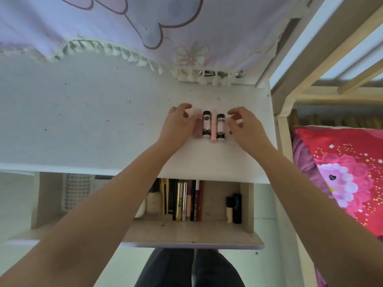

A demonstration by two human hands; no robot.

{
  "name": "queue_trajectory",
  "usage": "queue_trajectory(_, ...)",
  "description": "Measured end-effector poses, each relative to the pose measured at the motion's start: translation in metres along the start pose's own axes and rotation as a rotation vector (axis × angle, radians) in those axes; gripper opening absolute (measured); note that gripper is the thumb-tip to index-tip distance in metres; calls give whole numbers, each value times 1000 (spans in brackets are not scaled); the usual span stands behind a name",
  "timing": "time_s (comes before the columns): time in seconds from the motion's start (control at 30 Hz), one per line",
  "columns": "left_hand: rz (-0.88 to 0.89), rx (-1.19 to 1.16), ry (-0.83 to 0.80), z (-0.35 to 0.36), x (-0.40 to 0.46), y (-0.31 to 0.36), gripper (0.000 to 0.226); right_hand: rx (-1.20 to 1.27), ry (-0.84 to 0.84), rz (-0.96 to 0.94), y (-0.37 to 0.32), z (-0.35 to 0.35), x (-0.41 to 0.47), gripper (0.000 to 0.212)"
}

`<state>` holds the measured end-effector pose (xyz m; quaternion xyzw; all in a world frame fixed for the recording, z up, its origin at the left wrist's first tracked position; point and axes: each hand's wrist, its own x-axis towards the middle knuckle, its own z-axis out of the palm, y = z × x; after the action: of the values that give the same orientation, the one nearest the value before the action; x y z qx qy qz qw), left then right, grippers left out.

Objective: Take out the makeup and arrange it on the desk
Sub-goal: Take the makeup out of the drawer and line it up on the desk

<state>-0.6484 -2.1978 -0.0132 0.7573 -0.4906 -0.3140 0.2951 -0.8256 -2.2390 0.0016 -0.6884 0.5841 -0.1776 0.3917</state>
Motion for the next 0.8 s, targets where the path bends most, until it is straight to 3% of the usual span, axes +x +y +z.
queue_trajectory(0.13, 166, -115, 83, -4, -90, -20, 12, 134, -47, -60, 12, -2, -84, 14)
queue_trajectory(0.23, 174, 65, -191, 23, -156, -56, 12, -54, -326, -51, 44, 35, -139, 14)
queue_trajectory(0.3, 134, 195, -302, 49, -163, -80, 23, -176, -402, -5, 68, 65, -145, 25)
queue_trajectory(0.4, 18, 337, -335, 78, -136, -93, 43, -277, -404, 56, 82, 96, -124, 45)
queue_trajectory(0.6, -40, 610, -366, 105, -110, -87, 36, -232, -338, 56, 89, 134, -87, 26)
queue_trajectory(0.8, -5, 529, -296, 101, -122, -93, 49, -203, -306, 3, 84, 130, -100, 30)
